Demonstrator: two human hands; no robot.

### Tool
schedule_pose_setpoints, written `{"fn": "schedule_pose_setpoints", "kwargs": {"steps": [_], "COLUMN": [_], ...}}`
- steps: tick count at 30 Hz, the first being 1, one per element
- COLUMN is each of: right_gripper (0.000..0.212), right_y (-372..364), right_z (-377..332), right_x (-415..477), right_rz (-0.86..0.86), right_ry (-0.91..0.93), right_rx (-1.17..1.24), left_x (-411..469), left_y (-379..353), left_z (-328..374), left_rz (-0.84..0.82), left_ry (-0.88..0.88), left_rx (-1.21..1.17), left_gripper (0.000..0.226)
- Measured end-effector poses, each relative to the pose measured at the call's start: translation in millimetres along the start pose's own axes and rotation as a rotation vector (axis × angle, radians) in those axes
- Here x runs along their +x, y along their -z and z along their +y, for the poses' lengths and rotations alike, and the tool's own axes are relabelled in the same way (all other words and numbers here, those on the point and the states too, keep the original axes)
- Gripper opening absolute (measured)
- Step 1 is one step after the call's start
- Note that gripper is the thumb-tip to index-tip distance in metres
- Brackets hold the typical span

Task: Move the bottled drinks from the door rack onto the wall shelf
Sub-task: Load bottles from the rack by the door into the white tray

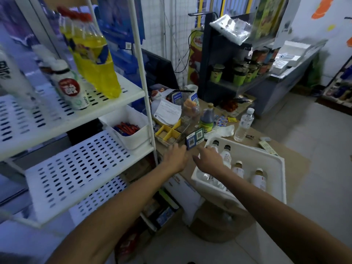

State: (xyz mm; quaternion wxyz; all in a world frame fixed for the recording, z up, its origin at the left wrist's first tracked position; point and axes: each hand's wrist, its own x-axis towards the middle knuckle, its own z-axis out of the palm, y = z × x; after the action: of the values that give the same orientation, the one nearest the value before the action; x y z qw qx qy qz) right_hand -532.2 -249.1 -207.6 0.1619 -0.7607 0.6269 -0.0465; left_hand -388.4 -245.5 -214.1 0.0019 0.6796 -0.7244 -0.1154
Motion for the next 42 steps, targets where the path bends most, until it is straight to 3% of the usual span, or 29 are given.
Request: {"fn": "schedule_pose_setpoints", "kwargs": {"steps": [19, 24, 36, 42], "right_gripper": [0.048, 0.032, 0.029, 0.024], "right_y": [3, 11, 67, 84], "right_z": [-241, -302, -410, -446], "right_x": [-49, -48, -3, 38], "right_rz": [0.067, 0.07, 0.11, 0.131], "right_ry": [0.327, 0.457, 0.602, 0.647], "right_rx": [-0.02, -0.007, -0.007, 0.113], "left_x": [-164, -192, -186, -165], "left_y": [78, 114, 211, 229], "left_z": [-197, -239, -311, -349], "left_rz": [0.299, 0.397, 0.484, 0.46], "left_ry": [0.301, 0.374, 0.552, 0.613], "left_rx": [-0.01, -0.05, -0.048, -0.038], "left_gripper": [0.039, 0.032, 0.02, 0.033]}}
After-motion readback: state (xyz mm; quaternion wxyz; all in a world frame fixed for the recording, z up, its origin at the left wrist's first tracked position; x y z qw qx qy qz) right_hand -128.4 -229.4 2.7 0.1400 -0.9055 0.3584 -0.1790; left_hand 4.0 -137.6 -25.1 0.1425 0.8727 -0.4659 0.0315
